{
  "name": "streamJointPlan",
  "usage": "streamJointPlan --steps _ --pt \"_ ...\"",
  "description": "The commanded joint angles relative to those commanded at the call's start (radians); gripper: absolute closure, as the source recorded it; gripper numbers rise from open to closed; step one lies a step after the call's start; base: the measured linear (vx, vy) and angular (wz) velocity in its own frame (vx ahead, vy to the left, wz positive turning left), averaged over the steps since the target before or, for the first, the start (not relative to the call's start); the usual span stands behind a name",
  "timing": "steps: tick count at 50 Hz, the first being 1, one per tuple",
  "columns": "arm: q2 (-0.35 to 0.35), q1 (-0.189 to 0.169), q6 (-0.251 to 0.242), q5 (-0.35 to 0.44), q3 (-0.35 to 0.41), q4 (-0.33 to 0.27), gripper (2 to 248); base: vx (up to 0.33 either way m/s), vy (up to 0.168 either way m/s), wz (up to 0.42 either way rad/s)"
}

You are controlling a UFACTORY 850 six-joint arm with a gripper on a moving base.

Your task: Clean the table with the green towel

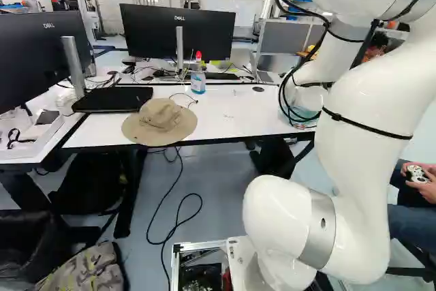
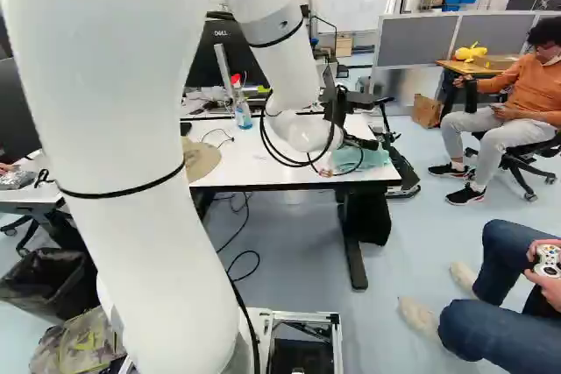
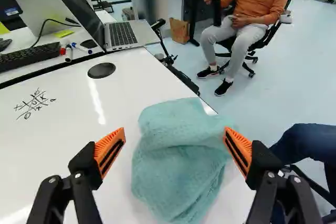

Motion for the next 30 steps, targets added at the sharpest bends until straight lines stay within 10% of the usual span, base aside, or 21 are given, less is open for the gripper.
streamJointPlan --steps 30 --pt "-0.079 0.0 0.0 -0.164 -0.093 0.0 3 0.0 0.0 0.0"
